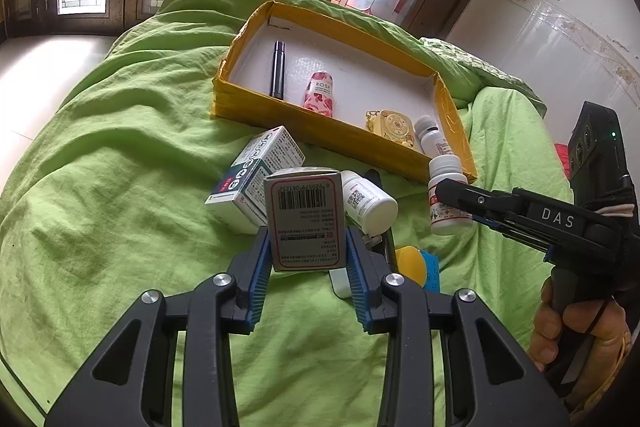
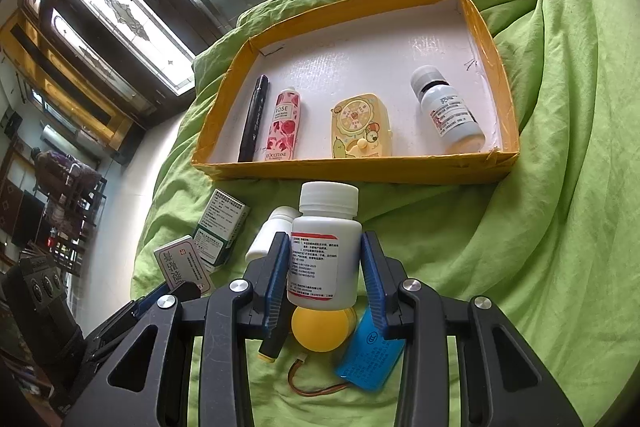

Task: Organize rigid objects
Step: 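Lift the box and pill bottle off the bedspread with both grippers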

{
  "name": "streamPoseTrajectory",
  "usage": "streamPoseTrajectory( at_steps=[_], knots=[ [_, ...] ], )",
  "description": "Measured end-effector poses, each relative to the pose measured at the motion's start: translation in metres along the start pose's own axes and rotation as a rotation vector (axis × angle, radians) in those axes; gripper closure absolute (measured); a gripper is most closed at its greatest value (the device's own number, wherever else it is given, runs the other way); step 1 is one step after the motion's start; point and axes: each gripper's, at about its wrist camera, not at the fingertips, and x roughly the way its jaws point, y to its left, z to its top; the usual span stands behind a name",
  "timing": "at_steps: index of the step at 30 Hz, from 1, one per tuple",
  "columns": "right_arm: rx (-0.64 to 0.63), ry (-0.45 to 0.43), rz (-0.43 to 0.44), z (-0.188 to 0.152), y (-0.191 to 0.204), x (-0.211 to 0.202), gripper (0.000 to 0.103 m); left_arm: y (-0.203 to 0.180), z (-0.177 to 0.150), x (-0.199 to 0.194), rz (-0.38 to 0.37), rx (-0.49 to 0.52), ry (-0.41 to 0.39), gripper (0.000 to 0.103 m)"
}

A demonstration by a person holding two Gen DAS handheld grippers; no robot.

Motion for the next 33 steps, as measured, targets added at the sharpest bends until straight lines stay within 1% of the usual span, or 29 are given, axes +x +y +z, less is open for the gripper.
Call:
streamPoseTrajectory(
  at_steps=[23, 33],
  knots=[
    [0.006, 0.007, -0.009, 0.0020, -0.0027, 0.0033, 0.071, -0.0021, 0.0002, -0.0030, -0.030, 0.002, -0.004, 0.070],
    [0.010, 0.000, -0.004, 0.0034, -0.0026, -0.0003, 0.071, -0.0023, -0.0008, -0.0013, -0.018, 0.001, 0.004, 0.070]
  ],
)
